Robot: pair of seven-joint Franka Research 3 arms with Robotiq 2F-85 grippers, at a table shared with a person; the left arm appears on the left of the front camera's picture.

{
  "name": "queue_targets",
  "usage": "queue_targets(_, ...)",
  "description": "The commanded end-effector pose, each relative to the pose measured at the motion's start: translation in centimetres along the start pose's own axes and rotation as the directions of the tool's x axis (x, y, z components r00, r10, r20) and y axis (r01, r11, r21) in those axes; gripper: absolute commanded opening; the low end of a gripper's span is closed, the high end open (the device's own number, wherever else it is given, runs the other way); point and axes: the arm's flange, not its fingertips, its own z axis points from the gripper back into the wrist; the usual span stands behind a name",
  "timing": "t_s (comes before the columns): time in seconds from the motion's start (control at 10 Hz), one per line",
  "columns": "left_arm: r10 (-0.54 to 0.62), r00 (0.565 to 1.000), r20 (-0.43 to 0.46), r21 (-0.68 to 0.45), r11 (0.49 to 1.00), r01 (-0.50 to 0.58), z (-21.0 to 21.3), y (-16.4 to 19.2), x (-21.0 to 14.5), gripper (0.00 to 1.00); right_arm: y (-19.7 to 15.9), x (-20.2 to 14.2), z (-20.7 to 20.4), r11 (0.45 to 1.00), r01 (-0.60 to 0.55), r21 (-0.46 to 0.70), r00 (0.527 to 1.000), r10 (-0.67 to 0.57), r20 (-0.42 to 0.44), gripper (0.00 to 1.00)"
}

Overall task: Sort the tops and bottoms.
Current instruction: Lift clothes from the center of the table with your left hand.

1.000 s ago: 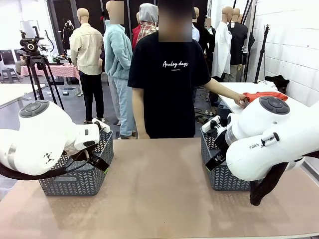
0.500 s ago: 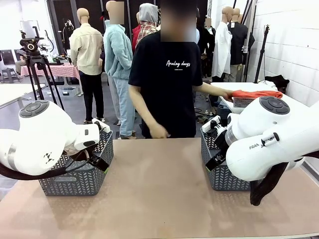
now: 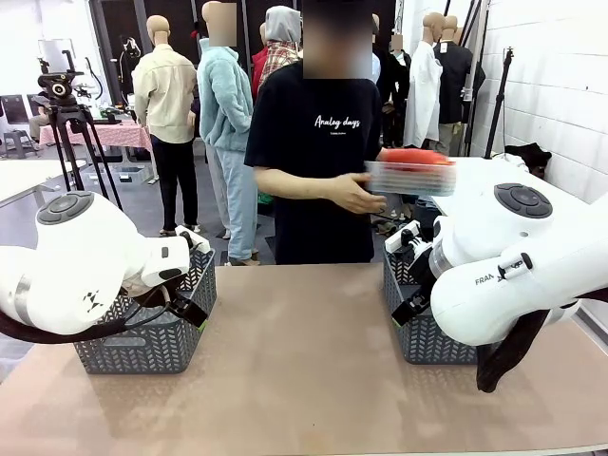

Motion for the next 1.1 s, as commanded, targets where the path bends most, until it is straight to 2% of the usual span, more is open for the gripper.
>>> queue_targets(0.0,0.004,1.000,0.000,0.000,1.000,-0.004,0.0,0.2,-0.1,1.00,0.0,0.0,0.0,1.000,0.000,0.000,1.000,0.000,0.000,1.00)
queue_targets(0.4,0.004,1.000,0.000,0.000,1.000,-0.004,0.0,0.2,-0.1,1.00,0.0,0.0,0.0,1.000,0.000,0.000,1.000,0.000,0.000,1.00)
queue_targets(0.5,0.000,1.000,0.000,0.000,1.000,0.000,0.0,0.0,0.0,1.00,-0.5,-0.2,1.9,0.999,0.009,-0.039,0.999,-0.007,0.036,1.00)
queue_targets(0.6,-0.010,0.999,0.032,0.029,1.000,0.009,1.6,-0.1,-1.8,1.00,-1.0,-0.6,4.3,0.997,0.018,-0.079,0.996,-0.012,0.085,1.00)
queue_targets(0.8,-0.005,0.995,0.103,-0.005,1.000,0.006,3.8,-0.2,-5.5,1.00,-1.9,-1.3,7.8,0.994,-0.008,-0.106,0.986,0.025,0.166,1.00)
queue_targets(1.0,0.006,0.986,0.168,0.001,1.000,-0.006,6.8,0.4,-9.5,1.00,-3.0,-2.0,10.3,0.997,0.004,-0.076,0.969,0.014,0.245,1.00)
